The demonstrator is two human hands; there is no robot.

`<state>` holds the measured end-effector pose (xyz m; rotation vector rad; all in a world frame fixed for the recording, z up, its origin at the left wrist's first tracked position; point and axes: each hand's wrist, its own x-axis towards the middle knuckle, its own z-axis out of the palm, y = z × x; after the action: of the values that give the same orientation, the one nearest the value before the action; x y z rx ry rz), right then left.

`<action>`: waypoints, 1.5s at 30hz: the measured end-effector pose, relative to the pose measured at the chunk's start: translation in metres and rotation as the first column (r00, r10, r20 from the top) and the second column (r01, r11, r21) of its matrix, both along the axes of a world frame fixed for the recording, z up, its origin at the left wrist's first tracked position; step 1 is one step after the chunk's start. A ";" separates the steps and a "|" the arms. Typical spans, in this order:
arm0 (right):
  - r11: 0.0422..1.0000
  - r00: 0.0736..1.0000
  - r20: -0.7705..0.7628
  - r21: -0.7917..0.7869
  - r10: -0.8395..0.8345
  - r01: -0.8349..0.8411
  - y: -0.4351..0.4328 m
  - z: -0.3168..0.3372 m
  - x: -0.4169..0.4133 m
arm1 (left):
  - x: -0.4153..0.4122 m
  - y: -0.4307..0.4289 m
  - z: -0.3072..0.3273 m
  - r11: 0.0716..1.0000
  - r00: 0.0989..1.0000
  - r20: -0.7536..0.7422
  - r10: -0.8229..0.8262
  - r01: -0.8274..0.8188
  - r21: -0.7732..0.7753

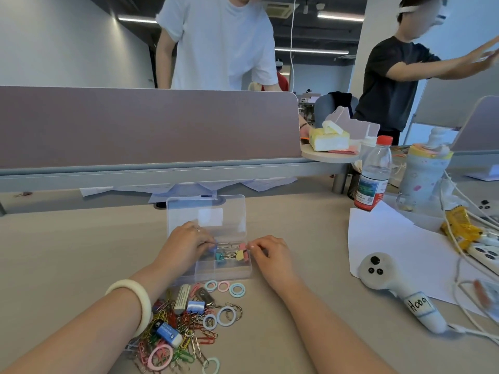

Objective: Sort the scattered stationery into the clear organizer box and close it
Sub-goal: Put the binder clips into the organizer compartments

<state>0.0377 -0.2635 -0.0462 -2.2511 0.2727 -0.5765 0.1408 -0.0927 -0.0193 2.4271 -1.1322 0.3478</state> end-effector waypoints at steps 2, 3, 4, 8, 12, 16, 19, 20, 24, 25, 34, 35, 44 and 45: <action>1.000 1.000 0.007 0.012 0.011 -0.011 0.003 0.001 -0.006 | 0.000 0.005 -0.001 1.000 1.000 -0.002 0.016 -0.016 -0.001; 1.000 1.000 0.010 0.018 0.016 -0.016 0.004 0.001 -0.009 | 0.000 0.008 -0.001 1.000 1.000 0.000 0.025 -0.025 -0.001; 1.000 1.000 0.011 0.020 0.020 -0.020 0.006 0.000 -0.012 | 0.000 0.011 -0.001 0.999 0.999 0.007 0.032 -0.032 0.003; 1.000 1.000 0.005 0.007 0.017 -0.017 0.011 -0.003 -0.020 | -0.006 0.013 -0.002 0.998 0.999 0.000 0.039 -0.039 0.048; 1.000 1.000 0.001 0.010 0.024 -0.024 0.012 -0.002 -0.023 | -0.007 0.005 -0.003 0.988 0.998 0.039 0.040 -0.046 0.151; 1.000 1.000 0.011 0.012 0.023 -0.023 0.010 -0.004 -0.021 | -0.004 0.003 -0.001 0.976 0.996 0.067 0.066 -0.078 0.205; 1.000 0.999 0.020 0.007 0.025 -0.025 0.009 -0.004 -0.019 | 0.000 0.001 0.001 0.968 0.995 0.081 0.064 -0.082 0.236; 1.000 0.999 0.024 0.002 0.027 -0.027 0.009 -0.005 -0.018 | 0.002 0.000 0.002 0.965 0.994 0.090 0.058 -0.079 0.251; 1.000 0.999 0.040 -0.008 0.024 -0.024 0.009 -0.004 -0.016 | 0.005 -0.008 0.005 0.973 0.996 0.029 0.079 -0.084 0.213; 1.000 0.999 0.040 -0.005 0.023 -0.023 0.008 -0.004 -0.015 | 0.005 -0.009 0.005 0.983 0.996 -0.003 0.092 -0.091 0.158; 1.000 0.999 0.037 -0.002 0.028 -0.028 0.006 -0.003 -0.011 | -0.001 -0.011 0.007 0.983 0.945 -0.315 0.086 -0.132 -0.130; 1.000 0.999 0.036 -0.002 0.031 -0.030 0.006 -0.003 -0.011 | 0.000 -0.011 0.009 0.973 0.937 -0.337 0.095 -0.159 -0.170; 0.999 0.999 0.039 -0.011 0.033 -0.032 0.007 -0.001 -0.008 | 0.014 -0.016 0.018 0.959 0.888 -0.379 0.261 -0.284 -0.005; 0.999 0.999 0.034 -0.011 0.034 -0.034 0.007 -0.001 -0.008 | 0.014 -0.017 0.019 0.954 0.884 -0.372 0.283 -0.298 0.018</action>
<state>0.0295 -0.2563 -0.0472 -2.2494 0.2137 -0.5994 0.1552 -0.1100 -0.0008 2.4877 -0.5923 -0.0074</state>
